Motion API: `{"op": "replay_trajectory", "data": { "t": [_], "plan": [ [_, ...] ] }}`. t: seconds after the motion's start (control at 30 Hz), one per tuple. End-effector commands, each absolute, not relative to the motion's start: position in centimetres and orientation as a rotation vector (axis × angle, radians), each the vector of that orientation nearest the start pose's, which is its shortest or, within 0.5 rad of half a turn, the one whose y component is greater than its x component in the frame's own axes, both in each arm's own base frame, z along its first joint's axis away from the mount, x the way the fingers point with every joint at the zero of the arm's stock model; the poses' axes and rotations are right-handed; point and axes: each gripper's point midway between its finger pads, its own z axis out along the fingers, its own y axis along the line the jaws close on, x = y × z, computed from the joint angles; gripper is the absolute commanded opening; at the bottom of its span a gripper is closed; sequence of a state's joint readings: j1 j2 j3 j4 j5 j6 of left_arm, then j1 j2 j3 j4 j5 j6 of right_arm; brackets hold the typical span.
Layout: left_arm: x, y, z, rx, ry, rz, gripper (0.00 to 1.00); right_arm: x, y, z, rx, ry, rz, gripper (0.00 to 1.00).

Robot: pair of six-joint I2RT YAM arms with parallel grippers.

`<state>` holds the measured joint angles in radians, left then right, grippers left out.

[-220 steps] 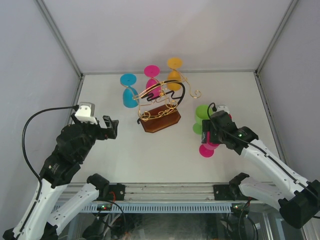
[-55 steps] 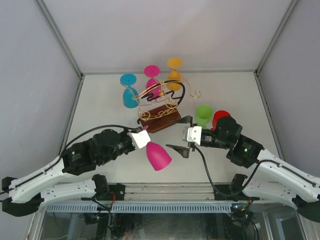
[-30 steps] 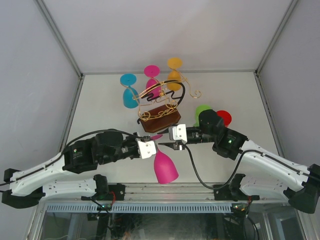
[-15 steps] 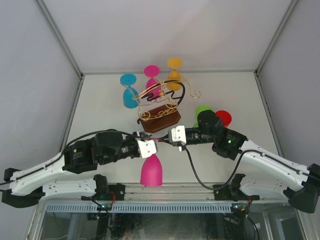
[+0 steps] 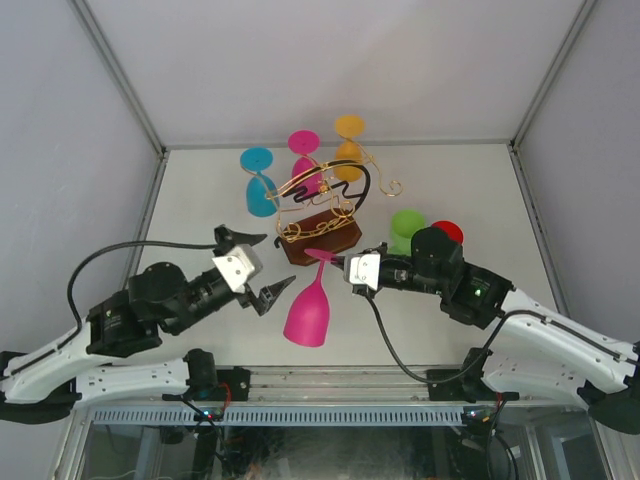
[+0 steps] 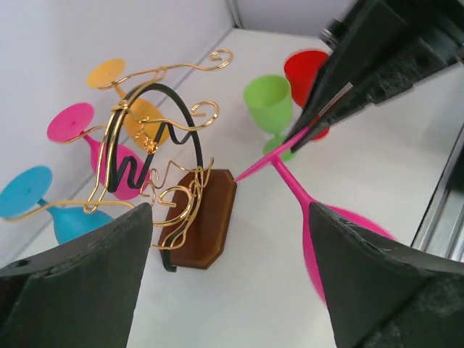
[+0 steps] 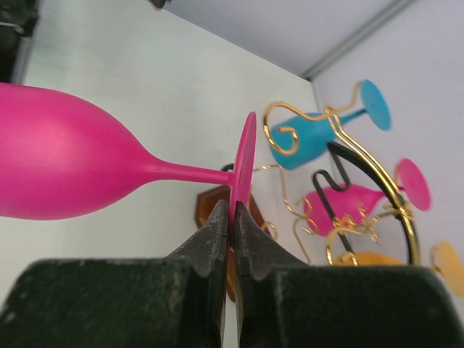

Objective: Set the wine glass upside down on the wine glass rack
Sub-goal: Turn the wine glass upside down at the wine rack.

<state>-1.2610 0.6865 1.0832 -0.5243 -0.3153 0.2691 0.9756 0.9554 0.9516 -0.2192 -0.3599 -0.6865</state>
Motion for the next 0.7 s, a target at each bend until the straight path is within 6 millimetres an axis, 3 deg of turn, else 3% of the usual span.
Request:
{"op": "replay_trajectory", "data": {
  "t": [0.0,0.2,0.33,0.47,0.67],
  "plan": [
    [15.1,-21.2,37.4,0.703,1.507,-0.551,0.94,18.3,29.5,32.0,-1.416,1.009,0.299,0.0],
    [15.5,-21.8,35.4,0.557,1.549,-0.637,0.95,18.9,29.1,34.1,-1.263,0.96,0.199,0.0],
    [15.2,-22.1,35.2,0.503,1.518,-0.712,0.93,18.8,29.4,35.2,-1.203,0.941,0.182,0.0],
    [15.4,-22.6,35.2,0.482,1.509,-0.727,0.87,19.0,29.6,35.8,-1.153,0.935,0.136,0.0],
    [15.7,-23.5,34.4,0.461,1.511,-0.738,0.87,18.2,30.4,35.9,-1.161,0.915,0.147,0.0]
  ]
}}
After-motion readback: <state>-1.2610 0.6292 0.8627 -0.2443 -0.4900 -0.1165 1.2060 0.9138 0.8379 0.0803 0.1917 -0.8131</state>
